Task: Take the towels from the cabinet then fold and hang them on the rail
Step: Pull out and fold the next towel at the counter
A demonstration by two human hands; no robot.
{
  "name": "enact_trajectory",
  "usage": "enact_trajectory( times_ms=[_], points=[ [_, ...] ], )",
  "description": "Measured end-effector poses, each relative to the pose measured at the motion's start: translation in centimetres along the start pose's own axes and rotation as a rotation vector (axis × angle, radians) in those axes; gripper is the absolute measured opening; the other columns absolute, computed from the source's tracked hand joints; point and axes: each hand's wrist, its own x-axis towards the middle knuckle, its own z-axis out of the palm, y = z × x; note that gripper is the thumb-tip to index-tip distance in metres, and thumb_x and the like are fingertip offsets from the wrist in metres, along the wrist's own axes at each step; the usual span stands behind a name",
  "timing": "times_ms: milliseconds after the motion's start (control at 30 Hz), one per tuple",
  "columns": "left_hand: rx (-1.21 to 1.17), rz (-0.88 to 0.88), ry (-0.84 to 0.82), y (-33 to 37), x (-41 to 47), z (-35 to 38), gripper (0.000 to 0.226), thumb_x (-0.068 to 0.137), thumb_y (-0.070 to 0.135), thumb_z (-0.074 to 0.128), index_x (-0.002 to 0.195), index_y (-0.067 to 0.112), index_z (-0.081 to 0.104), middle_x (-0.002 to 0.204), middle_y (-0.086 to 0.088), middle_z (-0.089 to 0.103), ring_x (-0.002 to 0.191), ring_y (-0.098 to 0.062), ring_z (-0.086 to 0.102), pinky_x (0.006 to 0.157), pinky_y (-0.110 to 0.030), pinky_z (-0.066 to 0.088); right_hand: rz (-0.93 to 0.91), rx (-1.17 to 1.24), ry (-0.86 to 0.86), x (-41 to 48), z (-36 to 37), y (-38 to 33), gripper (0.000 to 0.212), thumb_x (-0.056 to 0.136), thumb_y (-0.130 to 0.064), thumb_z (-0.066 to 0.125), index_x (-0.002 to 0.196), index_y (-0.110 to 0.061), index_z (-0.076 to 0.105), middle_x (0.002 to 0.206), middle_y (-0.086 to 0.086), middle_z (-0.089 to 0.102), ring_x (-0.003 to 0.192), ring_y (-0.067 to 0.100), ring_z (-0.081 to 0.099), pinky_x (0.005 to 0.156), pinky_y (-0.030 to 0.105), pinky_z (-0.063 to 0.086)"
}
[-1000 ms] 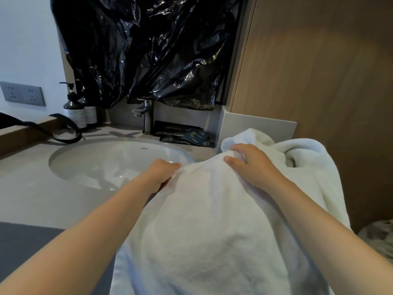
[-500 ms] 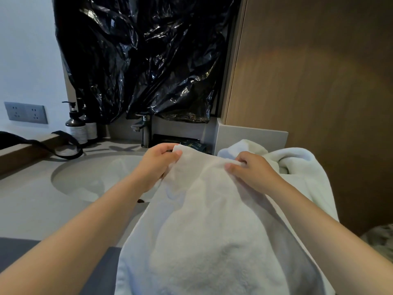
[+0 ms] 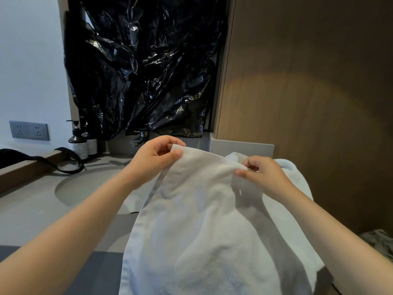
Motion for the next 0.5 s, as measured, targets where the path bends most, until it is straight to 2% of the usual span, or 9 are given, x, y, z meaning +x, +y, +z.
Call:
enact_trajectory(
  times_ms=[67, 167, 300, 367, 500],
  points=[
    [-0.03, -0.009, -0.013, 0.6, -0.3, -0.2, 0.01, 0.088, 0.022, 0.07, 0.093, 0.03, 0.073, 0.082, 0.0, 0.067, 0.074, -0.01, 0.061, 0.071, -0.026, 0.052, -0.017, 0.021, 0.008, -0.4, -0.4, -0.3, 0.022, 0.082, -0.026, 0.077, 0.067, -0.015, 0.064, 0.064, 0.001, 0.059, 0.063, 0.013, 0.048, 0.059, 0.032, 0.035],
    [-0.009, -0.019, 0.032, 1.1, -0.8, -0.2, 0.009, 0.082, 0.017, 0.076, 0.084, 0.025, 0.075, 0.081, -0.006, 0.071, 0.07, -0.014, 0.064, 0.069, -0.03, 0.054, -0.034, 0.031, 0.015, -1.0, -0.8, -0.7, 0.018, 0.082, -0.025, 0.078, 0.071, -0.013, 0.07, 0.073, 0.007, 0.068, 0.067, 0.014, 0.054, 0.062, 0.031, 0.041],
    [-0.013, -0.025, 0.168, 1.8, -1.3, -0.6, 0.004, 0.076, 0.019, 0.081, 0.077, 0.019, 0.077, 0.073, -0.005, 0.074, 0.064, -0.012, 0.062, 0.063, -0.029, 0.052, -0.014, 0.033, -0.123, -1.7, -1.2, -0.5, 0.028, 0.086, -0.03, 0.074, 0.066, -0.011, 0.07, 0.067, 0.005, 0.065, 0.064, 0.013, 0.051, 0.061, 0.031, 0.037],
    [-0.009, -0.027, 0.187, 2.2, -1.3, -0.6, 0.005, 0.075, 0.023, 0.082, 0.076, 0.019, 0.078, 0.073, -0.008, 0.074, 0.065, -0.015, 0.062, 0.064, -0.031, 0.052, 0.008, -0.014, -0.187, -2.0, -1.2, -0.2, 0.033, 0.09, -0.036, 0.068, 0.069, -0.011, 0.072, 0.071, 0.012, 0.065, 0.065, 0.014, 0.05, 0.062, 0.031, 0.037],
    [-0.002, -0.02, 0.182, 2.9, -1.2, -0.2, 0.007, 0.076, 0.028, 0.081, 0.074, 0.022, 0.079, 0.071, -0.015, 0.071, 0.061, -0.015, 0.056, 0.06, -0.03, 0.048, 0.014, -0.043, -0.187, -2.3, -1.2, 0.5, 0.037, 0.094, -0.036, 0.063, 0.074, -0.007, 0.072, 0.075, 0.019, 0.064, 0.063, 0.015, 0.047, 0.061, 0.032, 0.034]
  ],
)
